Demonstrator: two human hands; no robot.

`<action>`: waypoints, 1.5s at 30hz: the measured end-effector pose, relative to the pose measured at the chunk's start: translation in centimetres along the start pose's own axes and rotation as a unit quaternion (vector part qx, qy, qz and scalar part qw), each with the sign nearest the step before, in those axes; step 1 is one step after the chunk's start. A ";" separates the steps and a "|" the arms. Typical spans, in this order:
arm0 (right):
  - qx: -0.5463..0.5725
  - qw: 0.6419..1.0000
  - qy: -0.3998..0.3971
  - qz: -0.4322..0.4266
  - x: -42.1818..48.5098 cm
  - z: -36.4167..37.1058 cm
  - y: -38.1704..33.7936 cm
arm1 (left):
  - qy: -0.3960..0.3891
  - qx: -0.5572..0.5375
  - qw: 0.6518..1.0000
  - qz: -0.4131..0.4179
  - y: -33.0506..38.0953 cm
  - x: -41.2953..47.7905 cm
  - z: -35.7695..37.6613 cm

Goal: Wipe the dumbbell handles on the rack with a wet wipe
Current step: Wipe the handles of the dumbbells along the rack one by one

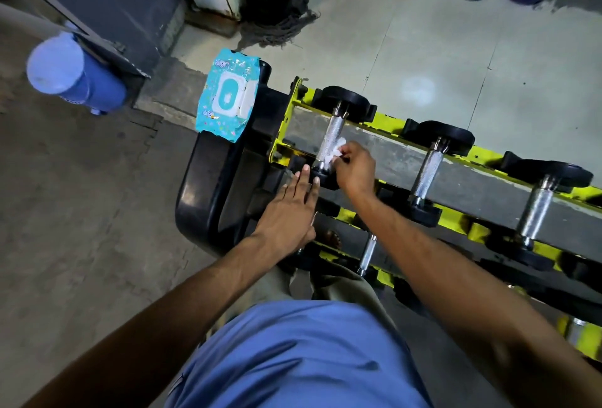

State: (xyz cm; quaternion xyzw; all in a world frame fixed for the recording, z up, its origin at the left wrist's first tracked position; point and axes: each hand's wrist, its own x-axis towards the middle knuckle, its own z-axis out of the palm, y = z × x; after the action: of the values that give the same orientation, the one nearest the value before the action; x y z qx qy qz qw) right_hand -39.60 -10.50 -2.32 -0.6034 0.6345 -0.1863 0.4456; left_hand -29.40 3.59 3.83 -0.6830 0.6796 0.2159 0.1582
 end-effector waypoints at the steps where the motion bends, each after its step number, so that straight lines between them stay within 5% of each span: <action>1: 0.050 0.998 -0.003 0.046 1.2 0.0 -0.4 | 0.002 0.002 1.000 -0.001 0.0 0.1 0.0; 6: 0.319 0.927 -0.056 0.189 6.1 -0.3 -2.8 | -0.009 0.009 1.000 0.002 -0.1 0.0 -0.1; 10: 0.403 0.881 -0.121 0.216 7.5 -0.7 -2.9 | -0.014 0.009 1.000 0.006 -0.3 0.1 -0.2; 16: 0.392 0.904 -0.046 0.162 4.5 0.4 -0.7 | -0.019 0.008 1.000 0.006 -0.2 0.1 0.0; 20: 0.160 0.986 0.049 0.018 2.0 1.4 0.8 | -0.016 0.007 1.000 0.007 -0.3 0.2 -0.1; 25: 0.005 0.983 0.139 -0.122 1.0 2.1 -0.1 | -0.017 0.005 1.000 0.006 -0.3 -0.1 -0.2; 31: -0.048 0.979 0.154 -0.122 2.7 0.8 -1.3 | -0.018 0.005 1.000 0.008 -0.2 0.2 -0.1; 36: 0.129 0.978 0.124 0.103 6.5 1.3 -0.5 | -0.018 0.009 1.000 0.004 0.0 0.0 0.1; 40: 0.217 0.960 0.068 0.163 6.8 1.3 -0.9 | -0.013 0.009 1.000 0.003 -0.1 0.0 0.0; 42: 0.217 0.964 0.065 0.136 5.3 0.9 -1.2 | -0.013 0.010 1.000 0.003 -0.2 -0.1 0.1; 45: 0.093 0.993 0.068 -0.016 2.2 0.3 -1.1 | -0.010 0.011 1.000 0.004 0.0 -0.1 0.2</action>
State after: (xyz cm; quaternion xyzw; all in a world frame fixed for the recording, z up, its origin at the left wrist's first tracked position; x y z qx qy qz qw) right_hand -38.44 -12.72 -2.39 -0.5554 0.6337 -0.2916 0.4527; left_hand -29.40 3.77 3.64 -0.6763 0.6831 0.2158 0.1714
